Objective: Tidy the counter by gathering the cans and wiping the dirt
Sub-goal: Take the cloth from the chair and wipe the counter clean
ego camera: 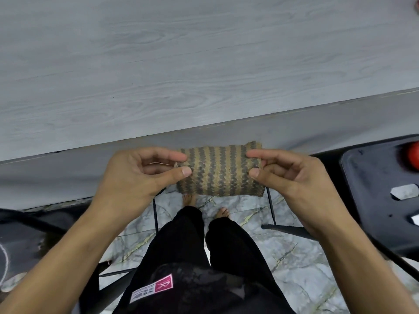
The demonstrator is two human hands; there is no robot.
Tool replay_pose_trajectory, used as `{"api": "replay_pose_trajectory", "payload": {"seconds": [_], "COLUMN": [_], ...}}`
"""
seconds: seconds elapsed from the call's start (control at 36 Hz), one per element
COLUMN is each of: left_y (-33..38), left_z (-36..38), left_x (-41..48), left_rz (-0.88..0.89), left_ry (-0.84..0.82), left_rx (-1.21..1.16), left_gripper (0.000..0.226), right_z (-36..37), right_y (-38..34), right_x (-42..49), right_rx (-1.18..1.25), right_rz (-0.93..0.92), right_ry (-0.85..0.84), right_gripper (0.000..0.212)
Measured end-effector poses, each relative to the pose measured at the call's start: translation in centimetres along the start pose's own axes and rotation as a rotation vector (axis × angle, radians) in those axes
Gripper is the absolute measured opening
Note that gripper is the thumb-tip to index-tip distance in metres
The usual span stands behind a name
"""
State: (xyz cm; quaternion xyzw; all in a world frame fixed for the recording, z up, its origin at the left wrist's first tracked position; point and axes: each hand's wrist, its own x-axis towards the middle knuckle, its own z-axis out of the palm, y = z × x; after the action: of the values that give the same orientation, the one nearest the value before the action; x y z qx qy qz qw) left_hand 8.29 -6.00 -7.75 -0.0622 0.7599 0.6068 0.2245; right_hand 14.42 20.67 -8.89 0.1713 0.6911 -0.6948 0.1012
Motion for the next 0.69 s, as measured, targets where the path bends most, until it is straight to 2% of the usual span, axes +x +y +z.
{"api": "replay_pose_trajectory", "payload": {"seconds": [0.28, 0.5, 0.69], "left_y": [0.8, 1.7, 2.5], "left_z": [5.9, 11.6, 16.4], "left_x": [1.9, 5.5, 8.8], "left_rz": [-0.019, -0.071, -0.024], "left_ry": [-0.151, -0.330, -0.501], "left_rx": [-0.011, 0.030, 0.068], "left_gripper": [0.034, 0.028, 0.027], "right_z": [-4.8, -7.6, -9.4], "right_y": [2.2, 4.3, 6.4], "right_x": [-3.6, -5.6, -6.6], "right_rx": [0.104, 0.149, 0.198], "right_rz": [0.043, 0.083, 0.047], "right_ry": [0.184, 0.430, 0.643], "right_gripper": [0.029, 0.027, 0.028]}}
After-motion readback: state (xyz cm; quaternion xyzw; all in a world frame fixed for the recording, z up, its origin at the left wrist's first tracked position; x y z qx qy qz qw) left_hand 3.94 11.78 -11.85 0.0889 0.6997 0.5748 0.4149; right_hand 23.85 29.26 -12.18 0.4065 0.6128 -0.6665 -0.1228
